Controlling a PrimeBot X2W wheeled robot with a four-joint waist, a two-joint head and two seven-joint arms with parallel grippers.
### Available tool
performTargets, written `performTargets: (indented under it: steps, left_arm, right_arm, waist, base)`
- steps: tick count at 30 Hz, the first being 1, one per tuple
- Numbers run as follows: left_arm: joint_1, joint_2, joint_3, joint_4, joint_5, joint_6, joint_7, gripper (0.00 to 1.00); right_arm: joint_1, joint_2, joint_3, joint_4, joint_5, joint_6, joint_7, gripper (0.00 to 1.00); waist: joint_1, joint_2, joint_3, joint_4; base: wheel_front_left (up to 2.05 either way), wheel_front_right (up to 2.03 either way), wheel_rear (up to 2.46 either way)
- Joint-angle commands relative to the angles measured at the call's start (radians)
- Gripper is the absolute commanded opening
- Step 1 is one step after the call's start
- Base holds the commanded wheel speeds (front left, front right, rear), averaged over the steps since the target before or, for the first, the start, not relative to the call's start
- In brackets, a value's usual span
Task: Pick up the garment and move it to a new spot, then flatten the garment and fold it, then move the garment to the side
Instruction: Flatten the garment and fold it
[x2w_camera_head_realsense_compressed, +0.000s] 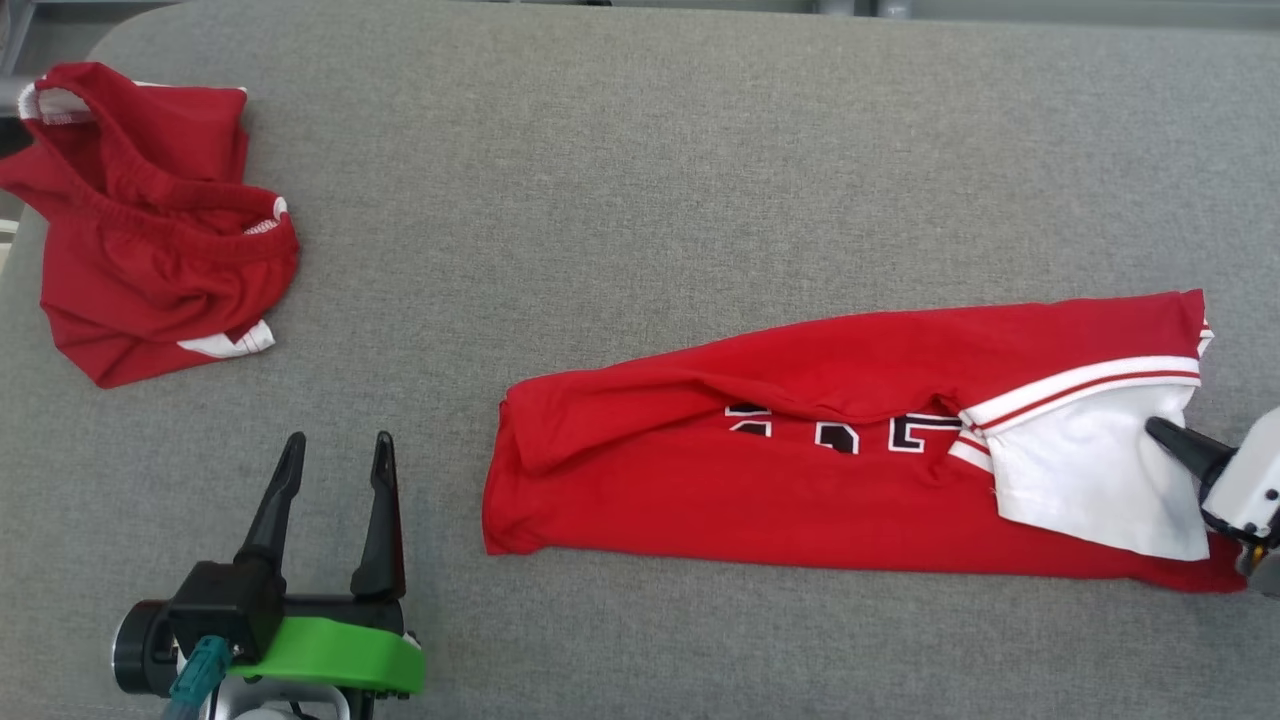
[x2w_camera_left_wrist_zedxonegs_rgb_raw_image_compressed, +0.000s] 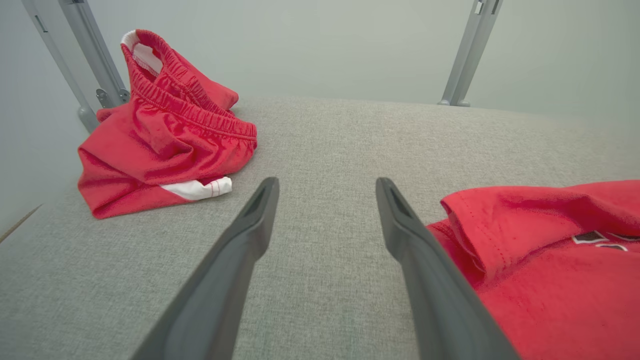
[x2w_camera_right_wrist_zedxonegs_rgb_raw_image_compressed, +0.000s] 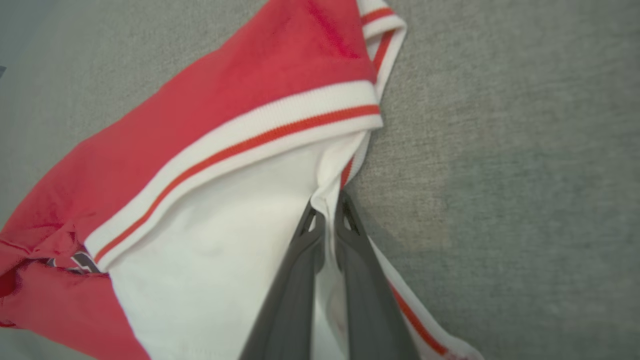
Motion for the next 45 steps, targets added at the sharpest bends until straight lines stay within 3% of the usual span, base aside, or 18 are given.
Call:
performTargets:
  steps: [1, 7, 11, 15, 21, 26, 33, 40, 41, 42, 43, 45]
  left_arm:
    - [0.025, -0.014, 0.014, 0.012, 0.018, -0.018, -0.005, 1.00]
    - [0.042, -0.045, 0.038, 0.044, 0.046, -0.062, -0.005, 1.00]
    - [0.054, -0.065, 0.054, 0.072, 0.062, -0.095, -0.005, 1.00]
    - [0.065, -0.092, 0.072, 0.091, 0.080, -0.117, -0.005, 1.00]
    - [0.062, -0.121, 0.088, 0.128, 0.112, -0.159, -0.005, 1.00]
    - [0.007, -0.128, 0.071, 0.164, 0.149, -0.193, -0.005, 1.00]
    - [-0.043, -0.146, 0.079, 0.192, 0.171, -0.218, -0.005, 1.00]
    - [-0.049, -0.157, 0.091, 0.214, 0.183, -0.235, -0.005, 1.00]
    - [-0.050, -0.161, 0.094, 0.214, 0.184, -0.235, -0.005, 1.00]
    - [-0.050, -0.163, 0.095, 0.213, 0.185, -0.237, -0.005, 1.00]
    - [-0.049, -0.164, 0.098, 0.213, 0.187, -0.237, -0.005, 1.00]
    - [-0.041, -0.164, 0.104, 0.213, 0.192, -0.238, -0.005, 1.00]
  right_arm:
    - [0.023, -0.030, -0.029, 0.017, 0.008, 0.000, 0.009, 0.00]
    - [0.032, -0.106, -0.172, 0.052, -0.011, -0.001, 0.006, 0.00]
    - [0.044, -0.153, -0.334, 0.072, -0.050, -0.001, 0.011, 0.00]
    - [0.023, -0.156, -0.403, 0.007, -0.069, 0.000, 0.040, 0.00]
    - [0.048, -0.038, -0.191, -0.286, 0.055, 0.000, 0.129, 0.00]
    - [0.061, 0.048, 0.047, -0.401, 0.038, 0.000, 0.126, 0.00]
    - [0.042, 0.155, 0.267, -0.351, -0.059, 0.000, 0.036, 0.00]
    - [-0.004, 0.211, 0.367, -0.214, -0.137, 0.000, -0.067, 0.00]
    - [-0.010, 0.216, 0.379, -0.206, -0.138, 0.000, -0.074, 0.03]
    - [-0.015, 0.222, 0.384, -0.201, -0.139, 0.000, -0.085, 0.27]
    - [-0.024, 0.226, 0.392, -0.201, -0.145, 0.000, -0.098, 1.00]
    - [-0.030, 0.235, 0.399, -0.205, -0.142, 0.000, -0.119, 1.00]
  waist:
    - [0.0000, 0.0068, -0.021, 0.007]
    - [0.0000, 0.0068, -0.043, 0.014]
    - [0.0000, 0.0068, -0.065, 0.020]
    - [0.0000, 0.0068, -0.084, 0.014]
    - [0.0000, 0.0068, -0.099, -0.011]
    - [0.0000, 0.0068, -0.078, -0.022]
    - [0.0000, 0.0068, -0.050, -0.020]
    - [0.0000, 0.0068, -0.042, -0.027]
    - [0.0000, 0.0068, -0.041, -0.029]
    - [0.0000, 0.0068, -0.041, -0.030]
    - [0.0000, 0.0068, -0.041, -0.033]
    - [0.0000, 0.0068, -0.043, -0.041]
  base:
    - [0.00, 0.00, 0.00]
    - [0.00, 0.00, 0.00]
    - [0.00, 0.00, 0.00]
    - [0.00, 0.00, 0.00]
    - [0.00, 0.00, 0.00]
    - [0.00, 0.00, 0.00]
    - [0.00, 0.00, 0.00]
    - [0.00, 0.00, 0.00]
    - [0.00, 0.00, 0.00]
    - [0.00, 0.00, 0.00]
    - [0.00, 0.00, 0.00]
    - [0.00, 0.00, 0.00]
